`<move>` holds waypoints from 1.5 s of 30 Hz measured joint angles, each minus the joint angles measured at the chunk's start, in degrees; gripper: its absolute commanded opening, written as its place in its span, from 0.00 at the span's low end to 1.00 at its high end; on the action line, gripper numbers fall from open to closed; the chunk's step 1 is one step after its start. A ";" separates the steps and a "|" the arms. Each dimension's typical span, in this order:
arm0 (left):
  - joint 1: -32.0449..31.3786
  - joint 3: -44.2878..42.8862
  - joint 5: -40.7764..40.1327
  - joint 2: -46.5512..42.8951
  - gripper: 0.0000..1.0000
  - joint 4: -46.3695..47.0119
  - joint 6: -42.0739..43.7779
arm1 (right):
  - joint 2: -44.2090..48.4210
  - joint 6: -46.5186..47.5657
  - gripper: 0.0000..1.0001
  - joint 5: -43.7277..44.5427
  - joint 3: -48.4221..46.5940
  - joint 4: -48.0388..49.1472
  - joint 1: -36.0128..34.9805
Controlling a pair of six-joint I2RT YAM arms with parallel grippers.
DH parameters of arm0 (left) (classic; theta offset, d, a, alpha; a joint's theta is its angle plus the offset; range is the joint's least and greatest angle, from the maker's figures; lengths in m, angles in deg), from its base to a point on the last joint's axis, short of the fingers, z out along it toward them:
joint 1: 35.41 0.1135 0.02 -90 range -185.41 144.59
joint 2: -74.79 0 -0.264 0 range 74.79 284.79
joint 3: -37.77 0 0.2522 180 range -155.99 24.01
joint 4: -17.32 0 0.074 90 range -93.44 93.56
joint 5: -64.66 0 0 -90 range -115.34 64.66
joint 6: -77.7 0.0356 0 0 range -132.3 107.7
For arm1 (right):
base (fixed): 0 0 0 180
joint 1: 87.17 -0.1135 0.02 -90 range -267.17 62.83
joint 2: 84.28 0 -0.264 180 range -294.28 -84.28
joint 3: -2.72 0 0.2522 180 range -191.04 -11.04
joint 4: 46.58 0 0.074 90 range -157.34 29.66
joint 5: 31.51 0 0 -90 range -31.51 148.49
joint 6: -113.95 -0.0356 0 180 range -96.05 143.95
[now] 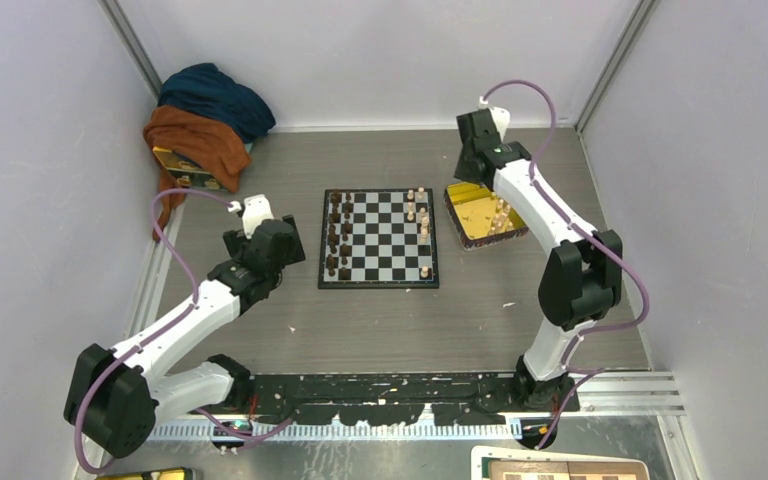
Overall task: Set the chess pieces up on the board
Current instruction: Pick up the chess piece from the storage box.
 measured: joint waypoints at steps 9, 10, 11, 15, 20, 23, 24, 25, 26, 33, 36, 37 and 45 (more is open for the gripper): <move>0.00 0.00 0.26 1.20 1.00 0.70 0.94 | 3.04 -7.30 0.36 3.74 12.20 0.57 7.02; 0.00 0.00 0.35 1.29 1.00 0.90 1.01 | 3.04 -7.72 0.36 3.82 12.83 0.66 7.52; 0.00 -0.02 0.44 1.36 1.00 1.01 1.07 | 3.06 -8.26 0.36 3.91 13.60 0.87 8.09; 0.00 -0.13 0.61 1.68 1.00 1.33 1.64 | 3.06 -10.08 0.37 3.89 15.58 1.81 9.68; 0.00 -0.33 0.63 2.05 1.00 1.44 1.99 | 3.06 -11.45 0.37 3.19 16.72 2.69 11.37; 0.00 -0.33 0.63 2.21 1.00 1.46 1.99 | 2.93 -11.87 0.38 2.62 16.83 3.34 12.11; 0.00 -0.33 0.63 2.23 1.00 1.44 1.99 | 2.82 -11.98 0.38 2.43 16.83 3.58 12.24; 0.00 -0.33 0.63 2.27 1.00 1.44 2.01 | 2.60 -12.02 0.38 2.27 16.83 3.82 12.46; 0.00 -0.35 0.63 2.34 1.00 1.44 2.01 | 2.27 -12.04 0.38 2.16 16.83 4.04 12.57; 0.00 -1.05 0.63 2.97 1.00 1.51 2.01 | -1.03 -12.26 0.42 1.14 16.81 4.92 13.49; 0.00 -1.07 0.61 3.08 1.00 1.51 2.01 | -2.19 -12.26 0.42 0.79 16.81 5.01 13.79; 0.00 -1.07 0.63 3.19 1.00 1.53 2.01 | -2.54 -12.26 0.42 0.61 16.81 5.09 13.94; 0.00 -1.07 0.63 4.24 1.00 1.53 1.97 | -4.02 -12.24 0.42 -0.22 16.70 6.12 15.10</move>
